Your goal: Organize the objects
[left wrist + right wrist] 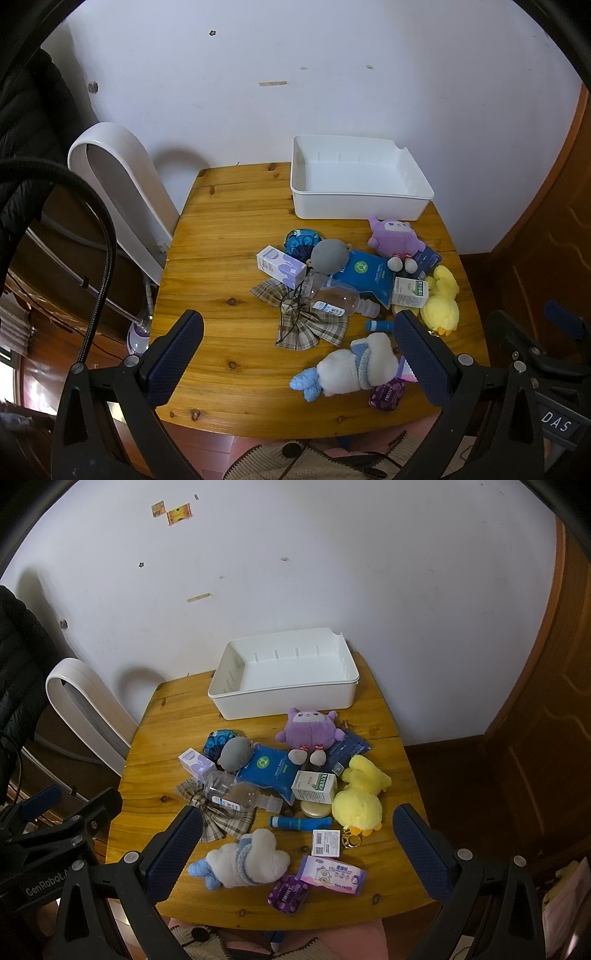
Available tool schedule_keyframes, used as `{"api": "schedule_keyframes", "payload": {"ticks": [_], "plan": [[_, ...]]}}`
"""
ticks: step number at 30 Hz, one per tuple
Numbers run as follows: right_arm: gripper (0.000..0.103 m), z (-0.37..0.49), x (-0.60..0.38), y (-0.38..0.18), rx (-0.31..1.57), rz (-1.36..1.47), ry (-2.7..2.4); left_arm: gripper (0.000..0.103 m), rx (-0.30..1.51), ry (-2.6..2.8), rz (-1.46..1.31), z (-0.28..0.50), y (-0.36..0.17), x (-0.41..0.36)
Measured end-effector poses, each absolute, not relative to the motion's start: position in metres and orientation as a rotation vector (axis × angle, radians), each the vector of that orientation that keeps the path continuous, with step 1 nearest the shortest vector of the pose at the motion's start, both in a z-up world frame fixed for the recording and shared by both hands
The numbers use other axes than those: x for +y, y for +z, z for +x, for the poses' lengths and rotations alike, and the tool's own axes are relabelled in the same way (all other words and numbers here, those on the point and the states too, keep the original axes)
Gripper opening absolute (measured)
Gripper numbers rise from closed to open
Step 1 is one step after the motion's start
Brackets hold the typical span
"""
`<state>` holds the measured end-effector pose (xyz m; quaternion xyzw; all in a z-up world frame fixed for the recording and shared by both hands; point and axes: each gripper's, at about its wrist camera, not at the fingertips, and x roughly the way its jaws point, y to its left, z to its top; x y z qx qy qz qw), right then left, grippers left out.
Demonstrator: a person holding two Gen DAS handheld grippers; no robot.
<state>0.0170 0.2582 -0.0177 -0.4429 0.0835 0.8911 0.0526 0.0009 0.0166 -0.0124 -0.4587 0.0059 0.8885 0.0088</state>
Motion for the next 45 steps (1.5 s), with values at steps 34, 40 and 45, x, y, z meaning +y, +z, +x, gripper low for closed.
{"api": "schedule_keyframes", "payload": {"ticks": [34, 40, 45], "plan": [[0.103, 0.056, 0.306, -0.099, 0.088, -1.343, 2.783, 0.102, 0.383, 2.411, -1.259, -0.010, -0.100, 0.052], [0.101, 0.064, 0.309, -0.155, -0.055, -1.423, 2.792, 0.101, 0.500, 2.277, -1.270, -0.010, -0.142, 0.066], [0.082, 0.059, 0.309, -0.194, -0.087, -1.547, 2.783, 0.099, 0.620, 2.158, -1.279, -0.005, -0.175, 0.083]]}}
